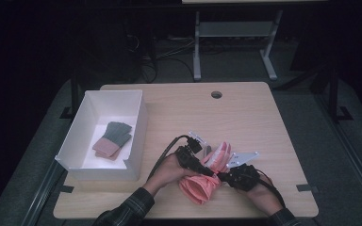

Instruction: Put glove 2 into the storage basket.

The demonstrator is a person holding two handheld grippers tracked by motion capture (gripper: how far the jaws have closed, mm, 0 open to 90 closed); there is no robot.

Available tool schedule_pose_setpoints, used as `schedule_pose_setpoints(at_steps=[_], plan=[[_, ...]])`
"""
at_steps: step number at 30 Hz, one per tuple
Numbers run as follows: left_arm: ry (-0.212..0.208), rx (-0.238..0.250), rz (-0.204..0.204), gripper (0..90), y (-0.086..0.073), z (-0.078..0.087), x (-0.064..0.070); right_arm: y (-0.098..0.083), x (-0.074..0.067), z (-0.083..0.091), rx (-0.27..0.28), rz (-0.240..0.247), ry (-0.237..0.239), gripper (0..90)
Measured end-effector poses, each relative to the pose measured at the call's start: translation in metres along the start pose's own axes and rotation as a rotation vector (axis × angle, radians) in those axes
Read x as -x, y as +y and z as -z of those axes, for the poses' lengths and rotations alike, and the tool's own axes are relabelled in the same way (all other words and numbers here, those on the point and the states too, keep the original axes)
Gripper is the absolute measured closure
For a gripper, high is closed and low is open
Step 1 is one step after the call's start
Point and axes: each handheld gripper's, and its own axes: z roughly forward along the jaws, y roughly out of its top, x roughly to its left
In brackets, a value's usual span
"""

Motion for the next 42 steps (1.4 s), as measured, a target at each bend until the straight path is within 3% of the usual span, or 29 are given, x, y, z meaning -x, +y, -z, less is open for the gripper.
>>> schedule_pose_setpoints(at_steps=[2, 8, 12, 22, 31, 42], plan=[[-0.003, 0.002, 0.001, 58.3, 0.0, 0.001, -0.001, 0.0, 0.0, 0.003, 0.008, -0.003, 0.008, 87.3], [-0.013, 0.022, 0.017, 59.7, 0.001, 0.007, 0.001, -0.003, 0.001, 0.026, 0.081, -0.027, 0.029, 67.7], [0.027, 0.039, 0.009, 60.0, 0.004, 0.014, 0.011, -0.008, 0.003, 0.038, 0.128, -0.017, 0.02, 58.2], [0.096, 0.049, -0.001, 60.1, 0.01, 0.036, 0.021, -0.027, 0.021, 0.051, 0.182, -0.091, -0.031, 26.9], [0.144, 0.086, 0.003, 59.8, 0.022, 0.073, 0.035, -0.036, 0.027, 0.049, 0.19, -0.086, -0.081, 13.7], [0.23, 0.134, 0.026, 59.7, 0.024, 0.13, 0.046, -0.041, 0.033, 0.048, 0.162, -0.103, -0.095, 11.4]])
